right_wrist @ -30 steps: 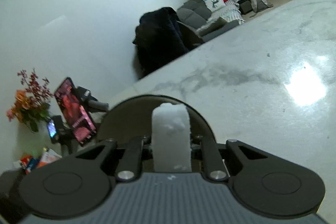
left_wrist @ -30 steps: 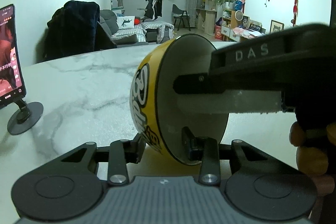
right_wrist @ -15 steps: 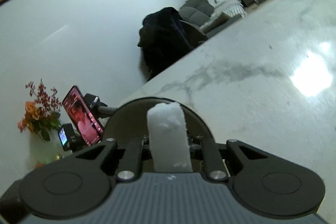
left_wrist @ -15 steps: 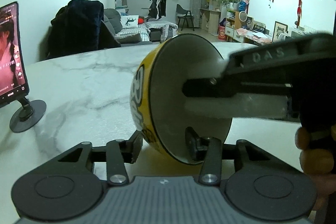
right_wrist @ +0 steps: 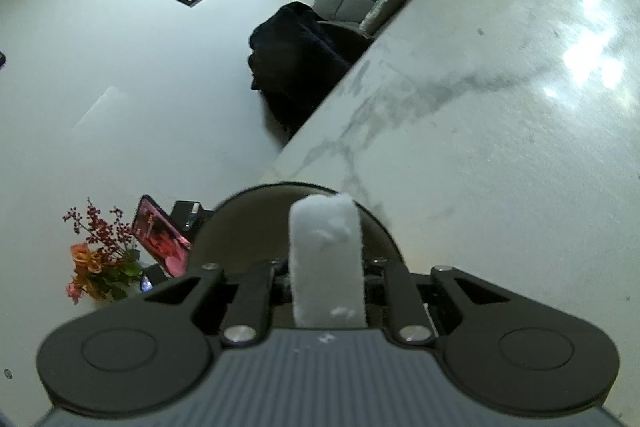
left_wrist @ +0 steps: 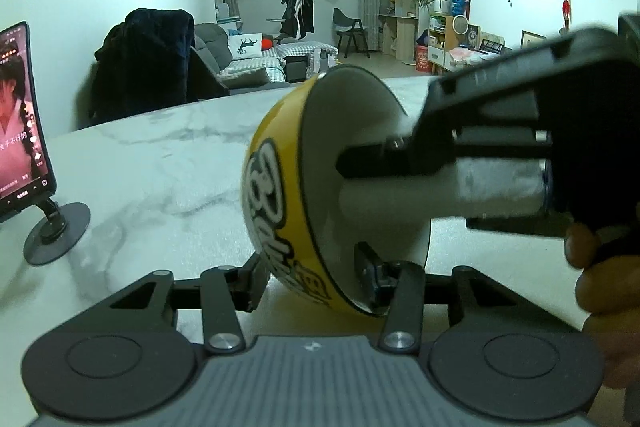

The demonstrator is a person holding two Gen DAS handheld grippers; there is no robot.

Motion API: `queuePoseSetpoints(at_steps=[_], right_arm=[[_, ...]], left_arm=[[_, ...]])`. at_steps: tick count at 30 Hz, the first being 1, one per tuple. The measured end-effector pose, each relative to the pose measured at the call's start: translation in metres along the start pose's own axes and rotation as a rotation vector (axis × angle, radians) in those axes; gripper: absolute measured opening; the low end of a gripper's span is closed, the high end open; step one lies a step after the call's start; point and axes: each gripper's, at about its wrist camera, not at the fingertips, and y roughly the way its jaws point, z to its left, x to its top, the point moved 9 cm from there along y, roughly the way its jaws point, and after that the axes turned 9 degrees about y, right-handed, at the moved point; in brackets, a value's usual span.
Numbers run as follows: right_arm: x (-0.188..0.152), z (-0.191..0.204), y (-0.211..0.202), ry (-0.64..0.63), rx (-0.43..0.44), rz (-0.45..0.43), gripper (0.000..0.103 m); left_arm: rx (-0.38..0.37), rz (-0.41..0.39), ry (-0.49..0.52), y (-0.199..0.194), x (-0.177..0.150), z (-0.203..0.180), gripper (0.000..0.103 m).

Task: Clean bowl
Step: 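Scrub the inner wall with the right tool's sponge while the left tool tilts the bowl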

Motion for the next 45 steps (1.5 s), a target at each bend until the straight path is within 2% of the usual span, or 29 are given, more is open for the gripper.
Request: queuePoseSetpoints(at_steps=[4,7,12,14,45], right_arm=[[-0.003,0.015,-0.007,-0.058,0.011,0.0,0.018],[-0.006,0.012,-0.01,-0.065,0.005,0.002,0.018],[-0.008,-0.003,-0.012,-0.038,-0.009,0.011,0.018],[0.006,-0.002,0.008,-0.027,-0.016,0.016,0.018],[0.005,-0.008,0.012,-0.003,-0.009,0.047,0.018]], left_arm=[[0.009,0.0,0.009,-0.001,0.0,-0.002,0.047],[0.012,0.0,0.011,-0.001,0.0,-0.003,0.047],[0.011,0.001,0.008,-0.001,0.0,-0.002,0.047],[0.009,0.001,0.006,0.0,0.0,0.001,0.047],[0.014,0.007,-0.007,0.001,0.002,0.004,0.047]])
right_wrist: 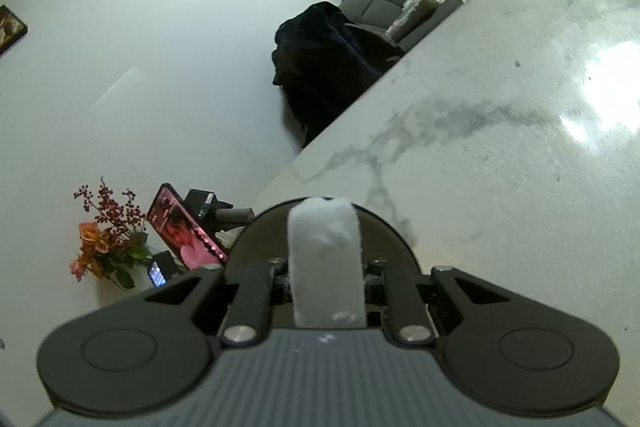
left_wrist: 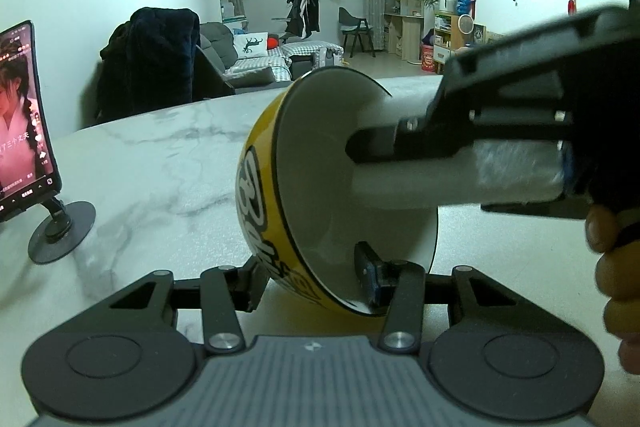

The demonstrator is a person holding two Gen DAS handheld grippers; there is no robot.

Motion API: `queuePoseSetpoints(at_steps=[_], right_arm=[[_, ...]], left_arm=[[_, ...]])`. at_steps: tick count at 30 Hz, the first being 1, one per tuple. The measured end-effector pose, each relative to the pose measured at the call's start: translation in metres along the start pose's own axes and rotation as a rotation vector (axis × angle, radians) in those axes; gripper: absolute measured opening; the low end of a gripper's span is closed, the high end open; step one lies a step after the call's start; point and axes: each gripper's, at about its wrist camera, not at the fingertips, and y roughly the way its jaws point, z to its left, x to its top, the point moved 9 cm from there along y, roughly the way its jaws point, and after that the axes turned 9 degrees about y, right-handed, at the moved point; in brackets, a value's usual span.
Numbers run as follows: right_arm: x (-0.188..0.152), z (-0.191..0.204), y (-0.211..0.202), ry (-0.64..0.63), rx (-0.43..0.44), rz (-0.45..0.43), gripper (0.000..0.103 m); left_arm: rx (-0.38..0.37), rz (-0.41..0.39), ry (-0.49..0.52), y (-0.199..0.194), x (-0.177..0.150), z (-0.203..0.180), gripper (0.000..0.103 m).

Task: Clean bowl
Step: 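Scrub the inner wall with the right tool's sponge while the left tool tilts the bowl, then rub the sponge in the right tool back and forth inside the bowl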

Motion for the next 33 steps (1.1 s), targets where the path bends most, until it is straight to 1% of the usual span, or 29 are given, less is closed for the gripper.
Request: queuePoseSetpoints(at_steps=[12,15,22,25,29,33], right_arm=[[0.001,-0.002,0.004,0.012,-0.009,0.01,0.018],[0.004,0.006,0.001,0.0,0.005,-0.001,0.018],[0.006,0.033,-0.009,-0.073,0.039,-0.036,0.018],[0.006,0.035,-0.016,-0.084,0.047,-0.045,0.018],[0.008,0.028,-0.011,-0.061,0.039,-0.038,0.018],[0.006,0.014,0.004,-0.027,0.008,-0.013,0.018]], left_arm=[[0.003,0.0,0.007,-0.002,-0.001,-0.003,0.047],[0.001,0.0,0.001,-0.002,-0.001,-0.002,0.047],[0.003,0.001,0.001,-0.002,0.0,-0.002,0.047],[0.002,0.001,-0.001,-0.001,0.0,-0.001,0.047],[0.003,0.001,-0.001,-0.001,0.001,-0.001,0.048],[0.004,0.001,0.002,-0.001,0.002,-0.001,0.048]])
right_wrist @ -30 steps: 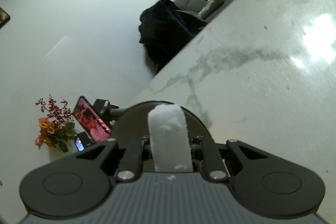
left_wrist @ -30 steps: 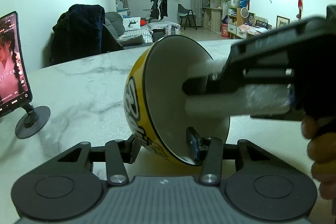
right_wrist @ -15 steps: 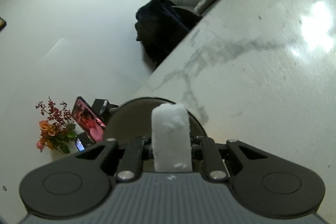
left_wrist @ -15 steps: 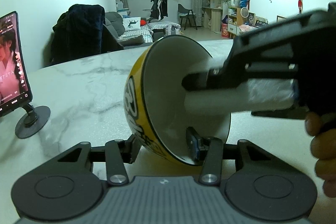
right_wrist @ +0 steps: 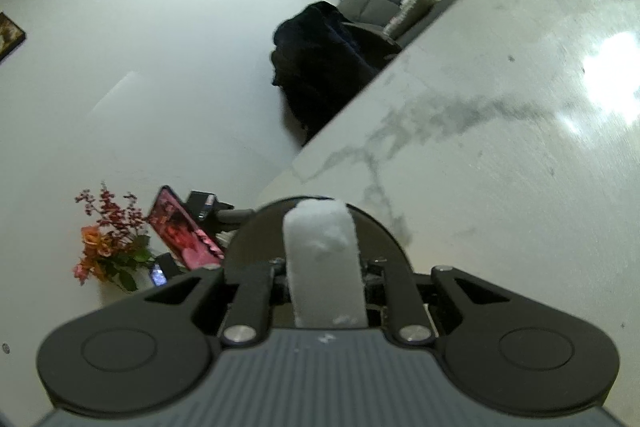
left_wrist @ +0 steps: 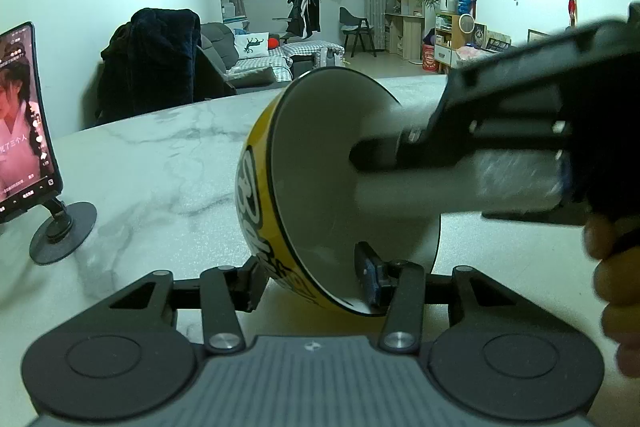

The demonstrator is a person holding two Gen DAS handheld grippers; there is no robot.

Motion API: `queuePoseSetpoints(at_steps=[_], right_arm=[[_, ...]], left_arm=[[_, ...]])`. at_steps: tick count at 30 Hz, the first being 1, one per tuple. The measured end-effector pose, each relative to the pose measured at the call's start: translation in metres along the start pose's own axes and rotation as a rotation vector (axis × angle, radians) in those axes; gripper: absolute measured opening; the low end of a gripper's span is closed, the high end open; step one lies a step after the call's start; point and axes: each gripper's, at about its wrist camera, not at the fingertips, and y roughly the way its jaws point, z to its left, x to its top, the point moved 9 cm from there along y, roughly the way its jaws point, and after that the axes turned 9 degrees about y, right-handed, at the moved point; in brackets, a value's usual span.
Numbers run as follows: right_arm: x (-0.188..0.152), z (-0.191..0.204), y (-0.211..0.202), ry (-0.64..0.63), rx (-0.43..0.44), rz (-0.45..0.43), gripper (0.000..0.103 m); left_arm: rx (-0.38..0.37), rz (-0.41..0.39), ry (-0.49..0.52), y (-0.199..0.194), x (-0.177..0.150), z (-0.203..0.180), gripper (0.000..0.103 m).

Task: Clean bowl
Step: 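Rub the sponge in the right tool back and forth inside the bowl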

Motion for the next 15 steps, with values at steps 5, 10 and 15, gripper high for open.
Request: queuePoseSetpoints(at_steps=[5,10,15], right_arm=[[-0.004,-0.012,0.011,0.044,-0.007,0.033,0.017],[-0.006,-0.015,-0.004,0.044,-0.005,0.028,0.018],[-0.004,-0.002,-0.011,0.01,0.015,0.008,0.018]], left_arm=[[-0.001,0.0,0.001,-0.001,-0.002,-0.004,0.048],[0.0,-0.001,0.005,-0.005,-0.005,-0.012,0.048],[-0.003,0.0,0.001,-0.005,-0.006,-0.011,0.048]])
